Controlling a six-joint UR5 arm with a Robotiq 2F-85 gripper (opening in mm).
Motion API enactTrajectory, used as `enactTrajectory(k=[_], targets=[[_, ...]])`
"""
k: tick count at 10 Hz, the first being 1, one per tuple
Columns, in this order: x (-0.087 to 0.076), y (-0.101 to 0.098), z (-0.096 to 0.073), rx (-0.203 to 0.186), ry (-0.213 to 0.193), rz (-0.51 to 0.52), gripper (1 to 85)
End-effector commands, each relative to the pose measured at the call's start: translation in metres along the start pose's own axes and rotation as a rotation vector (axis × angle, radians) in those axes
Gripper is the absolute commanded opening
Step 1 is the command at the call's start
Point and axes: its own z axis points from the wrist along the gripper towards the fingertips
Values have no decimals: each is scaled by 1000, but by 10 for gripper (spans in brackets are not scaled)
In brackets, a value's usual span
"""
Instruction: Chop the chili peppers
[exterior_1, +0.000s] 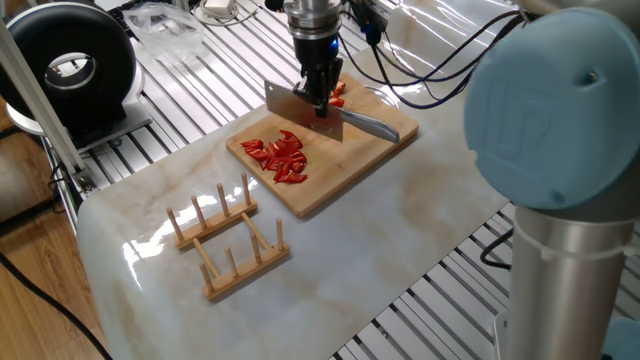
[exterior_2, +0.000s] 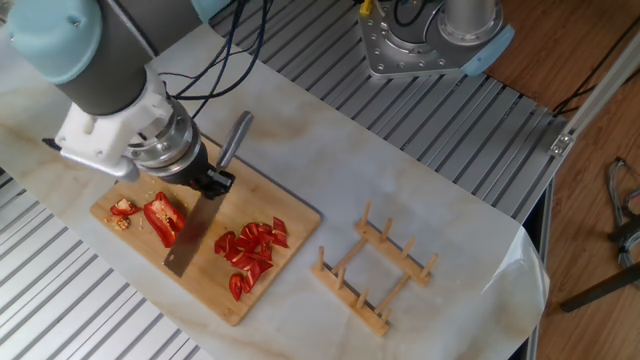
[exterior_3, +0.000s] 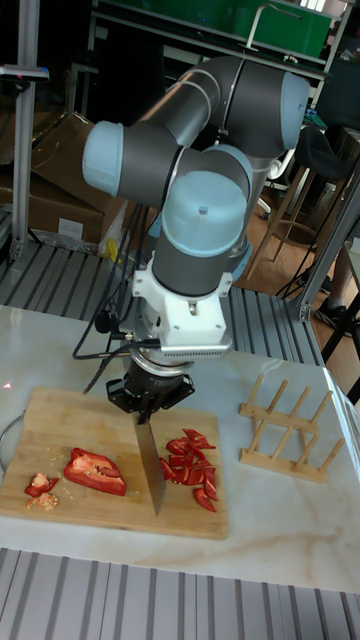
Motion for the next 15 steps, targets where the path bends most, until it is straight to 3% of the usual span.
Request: enactTrajectory(k=[1,4,7,10,15], targets=[[-14,-10,-11,37,-110,69,13],[-25,-27,-17,65,-178,159,13],[-31,-31,-18,71,-199,206,13],[-47,-28,-16,45,-232,232,13],[-59,-37,0,53,-190,158,13]])
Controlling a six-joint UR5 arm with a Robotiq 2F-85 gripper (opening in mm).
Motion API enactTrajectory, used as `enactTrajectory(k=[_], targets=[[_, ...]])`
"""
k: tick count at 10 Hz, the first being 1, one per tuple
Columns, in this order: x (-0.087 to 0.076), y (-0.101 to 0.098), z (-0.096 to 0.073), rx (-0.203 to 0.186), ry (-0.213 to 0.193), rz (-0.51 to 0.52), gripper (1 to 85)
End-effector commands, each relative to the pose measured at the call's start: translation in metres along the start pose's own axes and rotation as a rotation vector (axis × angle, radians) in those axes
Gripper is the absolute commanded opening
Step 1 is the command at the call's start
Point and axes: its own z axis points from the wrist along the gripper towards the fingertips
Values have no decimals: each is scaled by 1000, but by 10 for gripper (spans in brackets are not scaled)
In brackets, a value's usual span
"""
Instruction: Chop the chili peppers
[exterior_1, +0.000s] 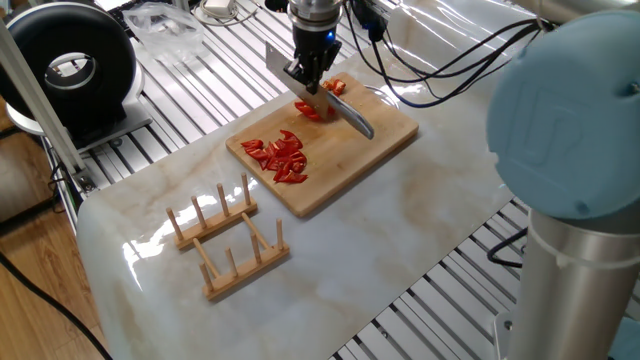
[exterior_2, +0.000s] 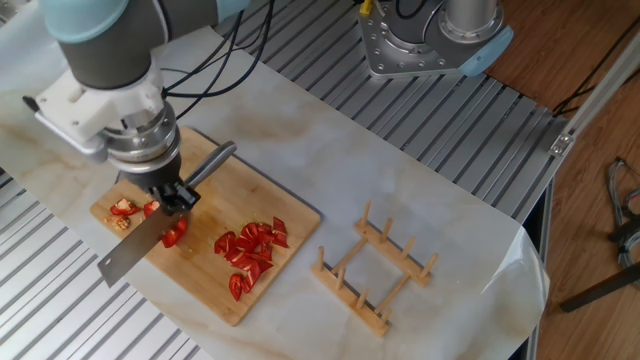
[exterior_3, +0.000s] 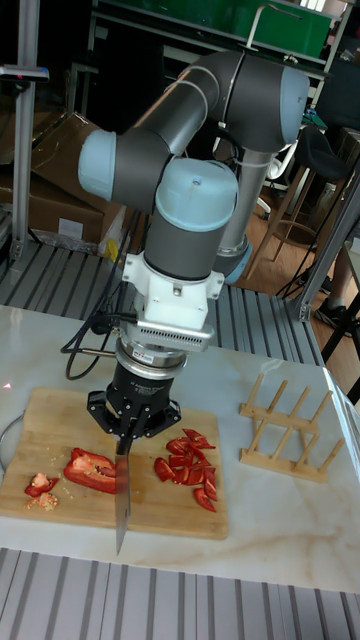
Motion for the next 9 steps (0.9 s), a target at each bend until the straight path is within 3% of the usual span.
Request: enactTrajectory(k=[1,3,9], targets=[[0,0,9,-15,37,-50,13],[6,3,11,-29,69,-73,13],[6,1,12,-19,75,-23,13]])
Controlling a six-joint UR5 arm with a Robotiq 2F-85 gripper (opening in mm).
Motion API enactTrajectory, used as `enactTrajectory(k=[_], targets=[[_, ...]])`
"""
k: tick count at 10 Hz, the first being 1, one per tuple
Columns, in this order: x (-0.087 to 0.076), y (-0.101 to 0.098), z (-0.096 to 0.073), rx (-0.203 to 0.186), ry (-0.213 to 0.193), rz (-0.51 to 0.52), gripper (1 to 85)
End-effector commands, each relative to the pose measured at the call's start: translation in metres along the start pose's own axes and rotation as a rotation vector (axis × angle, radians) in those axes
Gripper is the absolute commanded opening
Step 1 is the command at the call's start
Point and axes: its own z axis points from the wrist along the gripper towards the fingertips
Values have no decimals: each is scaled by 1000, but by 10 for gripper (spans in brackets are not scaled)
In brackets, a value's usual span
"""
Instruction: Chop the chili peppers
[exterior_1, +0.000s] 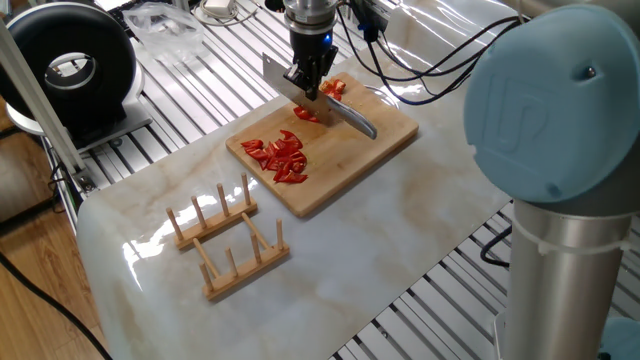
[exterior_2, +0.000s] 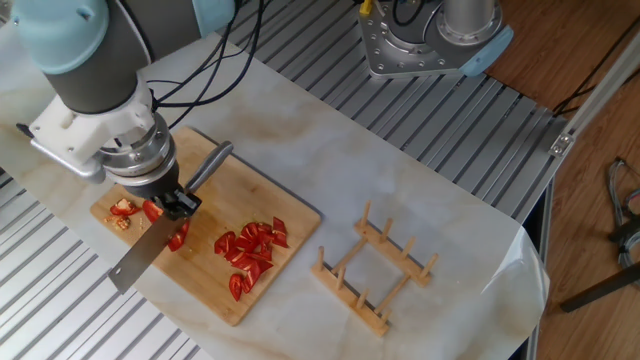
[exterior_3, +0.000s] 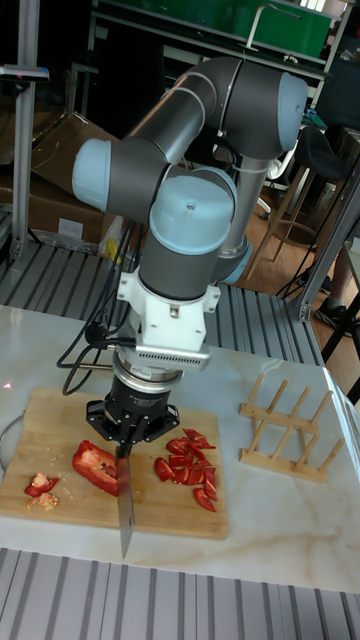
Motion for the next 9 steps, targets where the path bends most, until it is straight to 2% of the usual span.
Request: enactTrajectory(k=[1,5,7,9], targets=[[-1,0,3,-14,9,31,13],[-2,2,12,-28,30,64,13],[-2,6,12,-44,33,73,13],[-3,9,9,-39,35,73,13]])
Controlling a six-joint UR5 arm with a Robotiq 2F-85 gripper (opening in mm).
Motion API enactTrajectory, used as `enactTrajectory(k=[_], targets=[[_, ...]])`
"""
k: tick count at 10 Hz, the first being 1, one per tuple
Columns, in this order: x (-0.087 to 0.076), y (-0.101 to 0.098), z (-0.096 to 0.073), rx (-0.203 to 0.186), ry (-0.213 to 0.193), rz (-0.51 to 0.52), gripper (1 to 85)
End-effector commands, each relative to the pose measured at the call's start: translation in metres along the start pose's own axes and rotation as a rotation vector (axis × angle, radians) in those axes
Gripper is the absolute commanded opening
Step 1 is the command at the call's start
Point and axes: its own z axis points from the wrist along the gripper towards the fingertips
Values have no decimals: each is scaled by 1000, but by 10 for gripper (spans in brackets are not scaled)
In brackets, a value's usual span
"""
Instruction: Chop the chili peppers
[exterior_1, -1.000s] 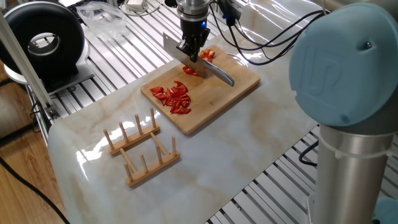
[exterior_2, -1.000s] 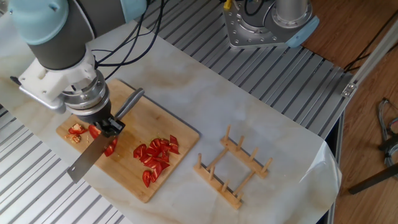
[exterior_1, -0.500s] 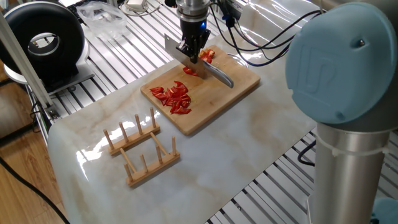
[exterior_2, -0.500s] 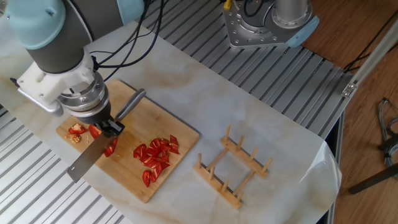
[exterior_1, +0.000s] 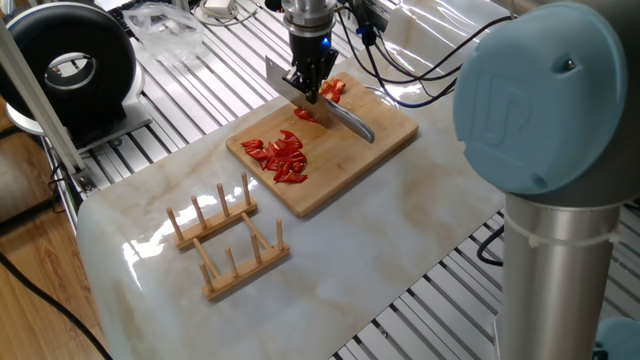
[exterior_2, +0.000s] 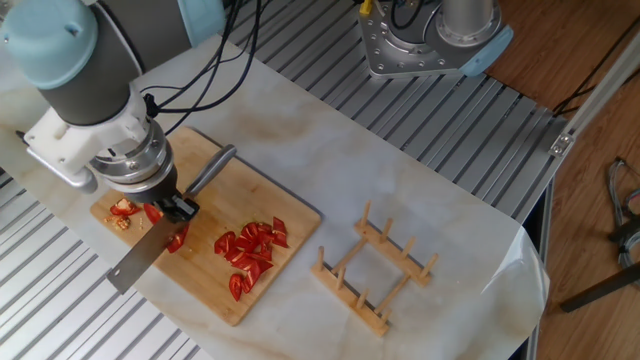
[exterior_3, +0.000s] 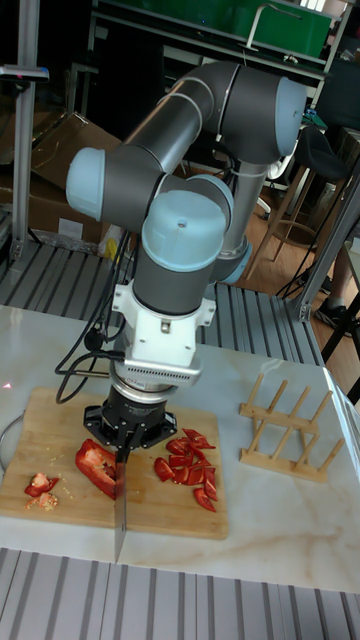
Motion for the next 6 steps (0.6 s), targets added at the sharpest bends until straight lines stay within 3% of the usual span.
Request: enactTrajectory(k=[1,3,6], targets=[[-3,8,-3,-17,2,11,13],[-2,15,0,-41,14,-6,13],[0,11,5,-43,27,-40,13]])
